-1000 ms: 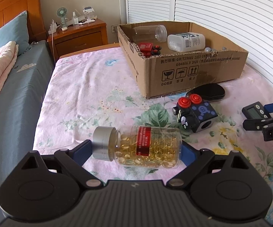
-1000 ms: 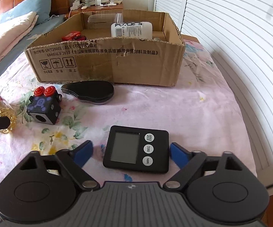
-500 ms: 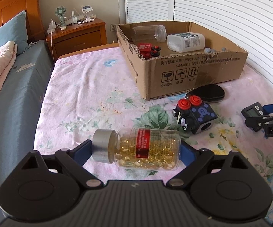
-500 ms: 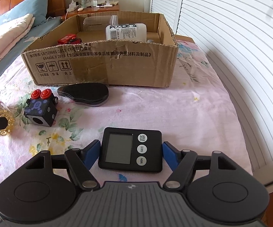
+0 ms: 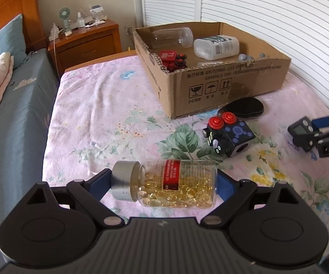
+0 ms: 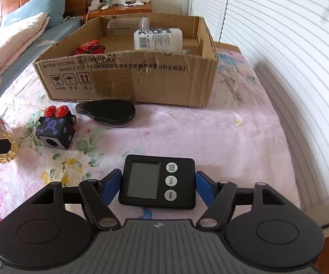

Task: Organize rigid objects
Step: 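Carry the capsule jar into the box with the left gripper while the right gripper lowers the timer in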

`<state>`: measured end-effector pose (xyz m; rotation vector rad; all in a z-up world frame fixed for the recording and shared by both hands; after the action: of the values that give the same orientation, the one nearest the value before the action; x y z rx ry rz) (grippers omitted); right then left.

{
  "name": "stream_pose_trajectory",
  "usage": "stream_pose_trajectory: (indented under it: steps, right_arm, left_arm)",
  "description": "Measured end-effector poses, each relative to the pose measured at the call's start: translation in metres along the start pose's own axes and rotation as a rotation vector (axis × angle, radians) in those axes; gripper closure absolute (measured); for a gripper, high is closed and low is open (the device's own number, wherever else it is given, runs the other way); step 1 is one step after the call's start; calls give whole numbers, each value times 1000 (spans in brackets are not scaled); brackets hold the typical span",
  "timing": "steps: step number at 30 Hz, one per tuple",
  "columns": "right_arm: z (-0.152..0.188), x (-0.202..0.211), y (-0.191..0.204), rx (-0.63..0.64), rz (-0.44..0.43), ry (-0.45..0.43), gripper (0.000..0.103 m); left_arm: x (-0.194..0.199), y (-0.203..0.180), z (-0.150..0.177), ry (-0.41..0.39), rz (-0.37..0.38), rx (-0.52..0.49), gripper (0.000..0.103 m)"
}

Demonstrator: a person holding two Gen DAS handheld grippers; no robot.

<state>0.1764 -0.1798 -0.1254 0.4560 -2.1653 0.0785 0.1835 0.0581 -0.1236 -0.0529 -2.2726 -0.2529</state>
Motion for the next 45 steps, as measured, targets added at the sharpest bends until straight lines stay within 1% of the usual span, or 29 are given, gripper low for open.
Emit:
stream_pose_trajectory:
  steps: [8, 13, 18, 24, 28, 30, 33, 41, 45]
  right_arm:
    - [-9, 18, 4, 73, -16, 6, 28]
    - [-20, 27, 10, 112, -31, -2, 28]
    - [-44, 42, 20, 164, -44, -48, 28]
    - [-91, 48, 34, 214, -68, -121, 28]
    - [-122, 37, 41, 214, -90, -147, 28]
    - [-134, 26, 44, 211, -102, -144, 28]
    - [-146, 8, 45, 205, -96, -126, 28]
    - [-149, -31, 47, 174, -120, -77, 28]
    - [-151, -38, 49, 169, -131, -87, 28]
  left_arm:
    - [15, -2, -14, -19, 27, -38, 11]
    - [22, -1, -26, -50, 19, -55, 11]
    - [26, 1, -36, -68, 25, -56, 11]
    - [29, 7, -43, -84, 21, -51, 11]
    - [29, 11, -48, -78, 28, -45, 11]
    - [30, 13, -52, -84, 31, -47, 11]
    - [30, 16, -60, -93, 25, -47, 11]
    - [23, 21, -96, -133, 16, -56, 11]
    - [12, 18, -122, -156, 6, -66, 11]
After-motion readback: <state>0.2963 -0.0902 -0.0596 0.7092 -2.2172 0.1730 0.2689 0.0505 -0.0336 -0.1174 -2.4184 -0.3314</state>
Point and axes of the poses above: each gripper's, at about its wrist camera, not at the fingertips, and x roughly against the way its jaws point, y to its left, z to its underside, the point moved 9 cm from there along -x, roughly the way its jaws point, and after that the axes turned 9 degrees about -z, right-handed, at the moved point
